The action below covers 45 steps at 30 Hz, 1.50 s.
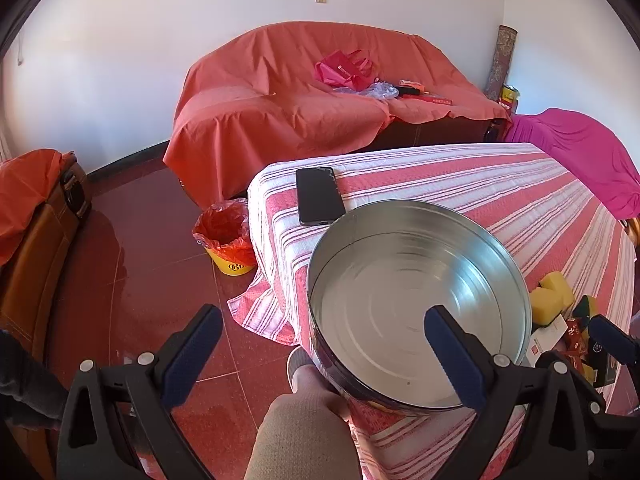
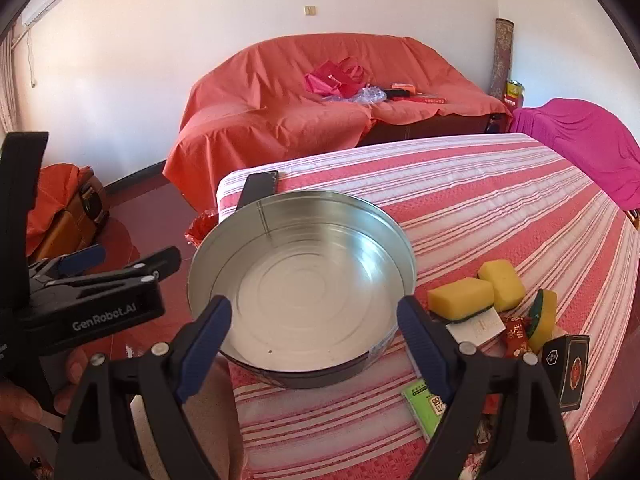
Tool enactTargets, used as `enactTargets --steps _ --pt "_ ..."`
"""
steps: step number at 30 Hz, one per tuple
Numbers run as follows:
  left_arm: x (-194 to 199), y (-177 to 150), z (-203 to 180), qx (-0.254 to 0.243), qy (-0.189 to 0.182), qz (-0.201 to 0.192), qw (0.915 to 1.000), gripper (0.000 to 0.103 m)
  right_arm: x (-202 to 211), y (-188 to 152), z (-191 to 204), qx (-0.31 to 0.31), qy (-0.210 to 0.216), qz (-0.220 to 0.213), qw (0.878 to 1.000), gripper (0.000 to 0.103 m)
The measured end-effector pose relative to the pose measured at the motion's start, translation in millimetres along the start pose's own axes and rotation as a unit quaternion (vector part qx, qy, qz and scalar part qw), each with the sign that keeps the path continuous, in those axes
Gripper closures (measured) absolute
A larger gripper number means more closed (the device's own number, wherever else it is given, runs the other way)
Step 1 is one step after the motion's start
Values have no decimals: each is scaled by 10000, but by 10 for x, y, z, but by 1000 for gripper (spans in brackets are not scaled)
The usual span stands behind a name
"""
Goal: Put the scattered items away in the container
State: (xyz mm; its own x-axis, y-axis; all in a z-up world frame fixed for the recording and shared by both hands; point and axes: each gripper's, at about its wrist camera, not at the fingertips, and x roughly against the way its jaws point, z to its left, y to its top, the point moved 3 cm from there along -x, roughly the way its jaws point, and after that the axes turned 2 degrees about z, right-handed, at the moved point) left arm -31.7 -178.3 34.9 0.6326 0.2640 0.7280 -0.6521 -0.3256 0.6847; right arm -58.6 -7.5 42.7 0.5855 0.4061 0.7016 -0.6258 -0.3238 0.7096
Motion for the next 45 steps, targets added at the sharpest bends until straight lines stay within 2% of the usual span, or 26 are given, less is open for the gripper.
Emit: enactTargets --steps 12,25,38,45 --pt "-84 54 -82 -223 -110 127 9996 1 -228 -42 -76 -400 -55 392 9984 17" --pt "-112 16 -197 -286 -95 206 9993 1 -212 -52 -143 -568 -25 396 9976 17" --pt "-45 -19 -291 -367 -84 126 9992 1 -68 -86 -188 -665 -25 248 9975 15" --pt "-23 -72 -417 -455 -162 140 9987 1 37 -126 -261 -687 -163 157 9974 15"
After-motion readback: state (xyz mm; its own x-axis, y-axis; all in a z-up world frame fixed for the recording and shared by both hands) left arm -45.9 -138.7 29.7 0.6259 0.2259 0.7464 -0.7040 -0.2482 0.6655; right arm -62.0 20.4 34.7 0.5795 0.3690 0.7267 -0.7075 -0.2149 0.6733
